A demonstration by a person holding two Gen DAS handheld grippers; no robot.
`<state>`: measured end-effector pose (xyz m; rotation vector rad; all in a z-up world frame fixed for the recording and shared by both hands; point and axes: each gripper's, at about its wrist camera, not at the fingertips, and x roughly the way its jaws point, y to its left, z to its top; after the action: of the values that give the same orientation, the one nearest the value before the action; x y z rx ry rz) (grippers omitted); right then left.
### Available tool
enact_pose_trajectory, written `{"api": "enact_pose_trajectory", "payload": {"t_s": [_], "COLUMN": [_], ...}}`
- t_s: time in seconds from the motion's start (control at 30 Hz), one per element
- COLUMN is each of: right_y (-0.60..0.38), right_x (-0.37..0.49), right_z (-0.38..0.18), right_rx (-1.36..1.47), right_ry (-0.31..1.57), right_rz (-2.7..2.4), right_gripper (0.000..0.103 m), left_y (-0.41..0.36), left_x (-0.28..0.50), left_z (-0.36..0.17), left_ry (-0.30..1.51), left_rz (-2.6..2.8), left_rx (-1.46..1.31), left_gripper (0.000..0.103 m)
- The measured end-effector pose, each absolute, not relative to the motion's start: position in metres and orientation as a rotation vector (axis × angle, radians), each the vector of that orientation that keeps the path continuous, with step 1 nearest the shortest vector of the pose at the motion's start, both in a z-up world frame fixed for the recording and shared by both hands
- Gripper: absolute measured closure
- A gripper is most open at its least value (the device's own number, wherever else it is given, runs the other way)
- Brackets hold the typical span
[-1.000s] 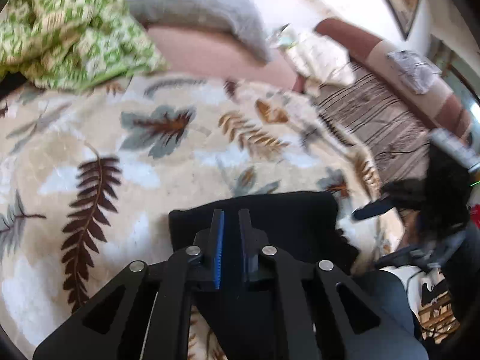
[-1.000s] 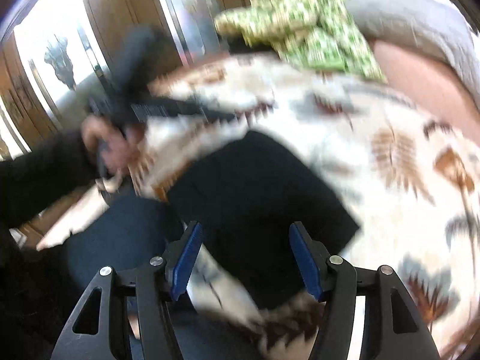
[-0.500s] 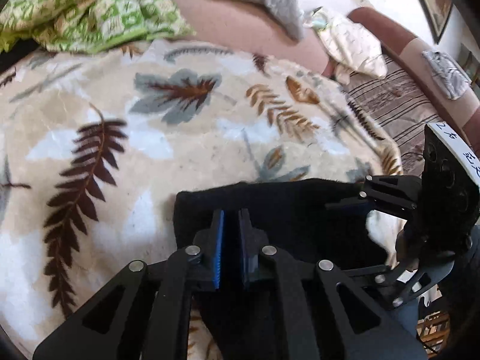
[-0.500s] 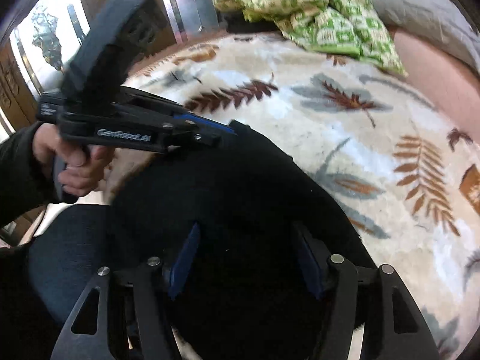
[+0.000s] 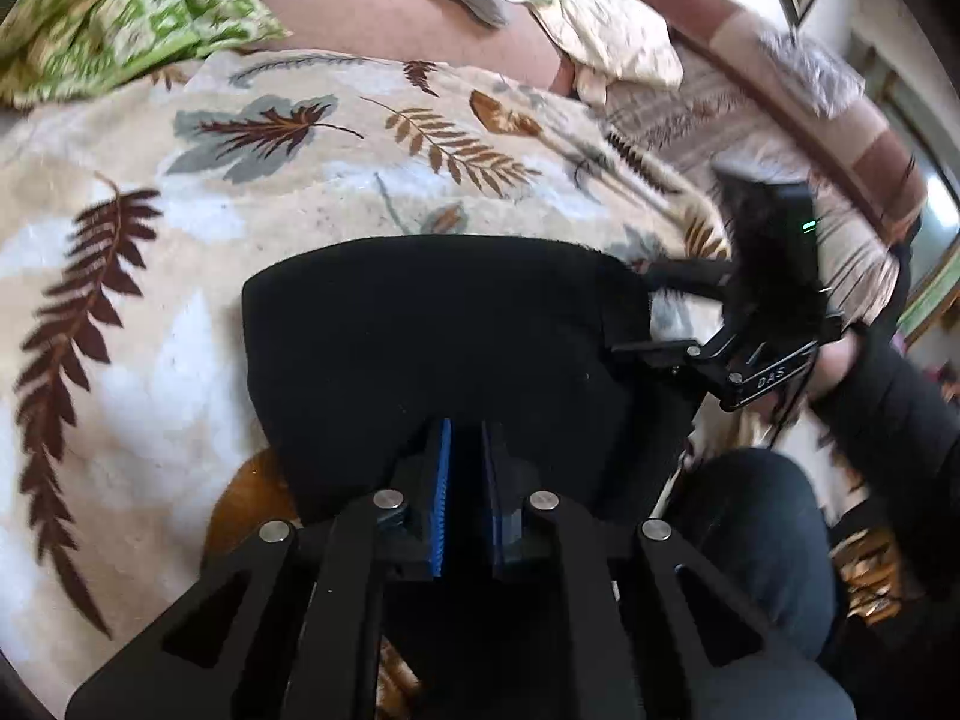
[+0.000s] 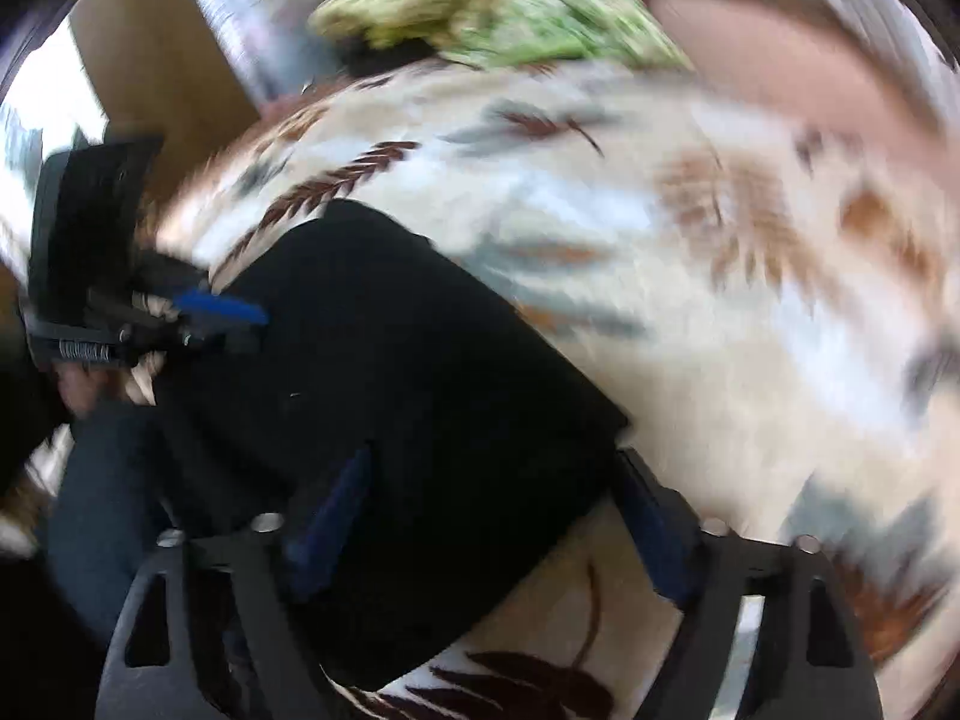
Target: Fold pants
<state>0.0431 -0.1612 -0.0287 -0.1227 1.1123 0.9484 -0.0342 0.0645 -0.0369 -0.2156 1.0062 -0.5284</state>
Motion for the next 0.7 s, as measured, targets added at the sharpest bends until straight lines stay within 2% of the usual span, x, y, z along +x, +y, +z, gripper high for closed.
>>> {"api": "enact_pose_trajectory", "payload": {"t_s": [0.07, 0.13, 0.17, 0.3, 0.4, 0.5, 0.6, 0.67, 0.7], "right_y": [-0.167, -0.165, -0.165, -0.177, -0.174, -0.147, -0.122, -0.135, -0.147], "right_x": [0.040, 0.028, 0.024, 0.010, 0.000, -0.008, -0.009, -0.011, -0.008], "right_z": [-0.023, -0.003, 0.005, 0.048, 0.069, 0.056, 0.004, 0.011, 0.019], "right_rx": [-0.106, -0.176, -0.207, -0.281, -0.232, -0.285, -0.412, -0.329, -0.247], "right_ry": [1.078, 1.007, 0.986, 0.870, 0.809, 0.834, 1.005, 0.956, 0.970], "right_rz": [0.941, 0.933, 0.922, 0.872, 0.947, 1.002, 0.988, 1.000, 0.997], "right_gripper": [0.021, 0.033, 0.034, 0.032, 0.030, 0.032, 0.030, 0.030, 0.031], "left_y": [0.066, 0.062, 0.061, 0.061, 0.060, 0.058, 0.057, 0.063, 0.070], "left_x": [-0.035, -0.037, -0.038, -0.038, -0.038, -0.039, -0.041, -0.045, -0.048], "left_z": [-0.035, -0.033, -0.032, -0.033, -0.032, -0.031, -0.025, -0.016, -0.009], "left_ry": [1.002, 0.999, 0.998, 0.999, 1.001, 1.001, 0.995, 0.968, 0.935], "left_rz": [-0.527, -0.515, -0.513, -0.502, -0.495, -0.492, -0.489, -0.472, -0.457], "left_rx": [-0.227, -0.206, -0.200, -0.199, -0.191, -0.178, -0.181, -0.198, -0.211], "left_gripper": [0.094, 0.094, 0.094, 0.094, 0.094, 0.094, 0.094, 0.093, 0.089]}}
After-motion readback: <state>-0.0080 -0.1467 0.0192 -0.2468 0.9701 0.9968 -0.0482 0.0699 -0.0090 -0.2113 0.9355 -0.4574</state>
